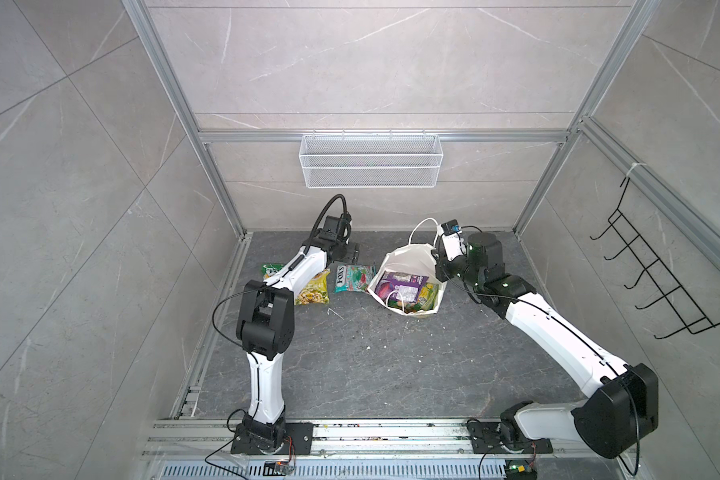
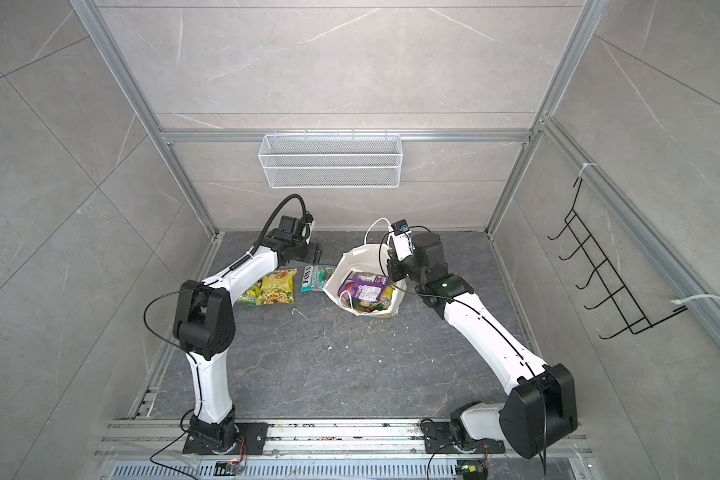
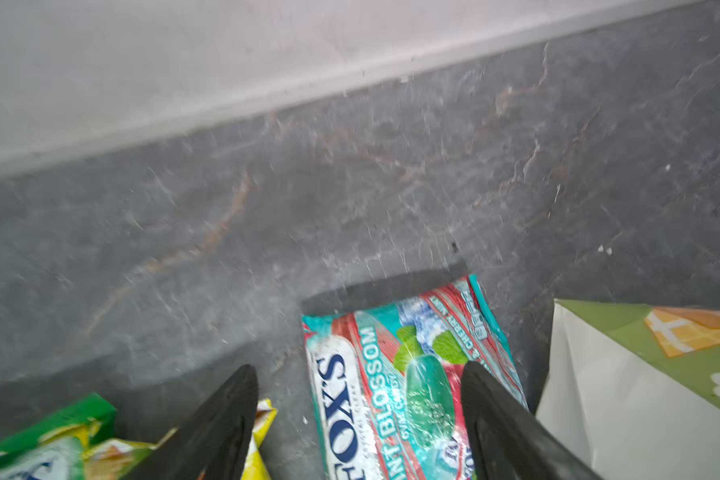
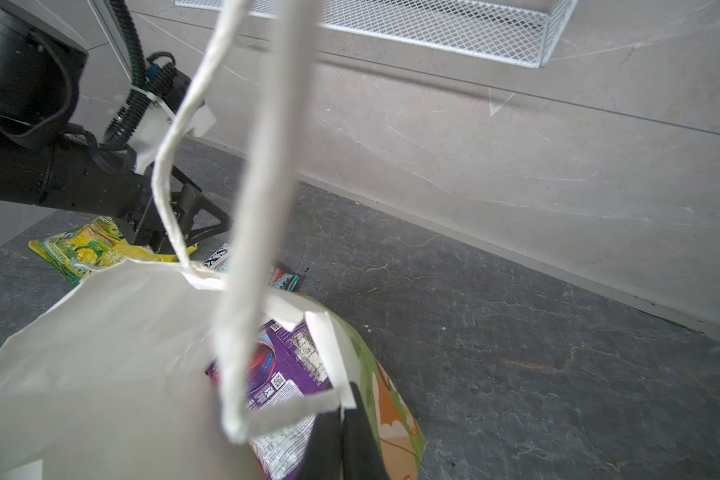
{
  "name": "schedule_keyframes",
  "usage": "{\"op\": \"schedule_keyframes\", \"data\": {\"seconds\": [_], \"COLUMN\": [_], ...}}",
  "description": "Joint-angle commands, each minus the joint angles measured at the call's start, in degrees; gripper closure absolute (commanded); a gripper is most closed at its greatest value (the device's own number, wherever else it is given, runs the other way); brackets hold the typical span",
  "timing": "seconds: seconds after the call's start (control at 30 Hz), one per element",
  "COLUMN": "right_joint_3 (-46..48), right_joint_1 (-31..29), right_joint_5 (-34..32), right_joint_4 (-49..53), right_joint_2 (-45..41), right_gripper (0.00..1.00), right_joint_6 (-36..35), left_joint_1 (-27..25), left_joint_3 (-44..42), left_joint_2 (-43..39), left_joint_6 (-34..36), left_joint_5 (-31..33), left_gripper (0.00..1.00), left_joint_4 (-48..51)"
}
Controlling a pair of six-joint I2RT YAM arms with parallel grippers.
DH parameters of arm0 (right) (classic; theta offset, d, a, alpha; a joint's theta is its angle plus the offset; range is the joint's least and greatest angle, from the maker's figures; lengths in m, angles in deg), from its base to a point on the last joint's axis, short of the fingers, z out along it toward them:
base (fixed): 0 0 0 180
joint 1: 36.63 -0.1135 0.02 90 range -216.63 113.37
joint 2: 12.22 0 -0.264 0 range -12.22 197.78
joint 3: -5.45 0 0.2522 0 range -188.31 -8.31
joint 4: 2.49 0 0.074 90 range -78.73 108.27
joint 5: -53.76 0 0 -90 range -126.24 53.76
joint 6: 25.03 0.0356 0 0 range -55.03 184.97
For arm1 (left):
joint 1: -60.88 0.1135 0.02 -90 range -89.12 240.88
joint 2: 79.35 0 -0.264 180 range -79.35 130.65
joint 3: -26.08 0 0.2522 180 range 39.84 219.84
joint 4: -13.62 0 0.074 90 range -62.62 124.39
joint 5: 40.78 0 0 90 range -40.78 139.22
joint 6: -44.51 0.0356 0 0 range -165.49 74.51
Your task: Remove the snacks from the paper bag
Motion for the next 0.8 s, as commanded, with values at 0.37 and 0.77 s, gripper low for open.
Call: {"op": "schedule_keyframes", "data": {"seconds": [0.37,0.77], "right_joint_3": [-2.45,-2.34], "right_joint_1": [0.3,0.27], "right_joint_5": [0.74,1.01], "right_joint_4": [-2.46,-2.71], "right_joint_2": [0.64,0.33], "right_gripper": [1.0,1.0], "right_joint_6": [1.68,1.44], "left_joint_1": [-3.51,-3.82], "left_joint_3": [2.21,-0.52], "left_joint_2": [7.46,9.25], "left_joint_6": [-7.9,-11.16], "left_joint_5": [0.26,3.94], "left_gripper": [0.22,0.27], "left_joint_4": [5.43,3.17]}}
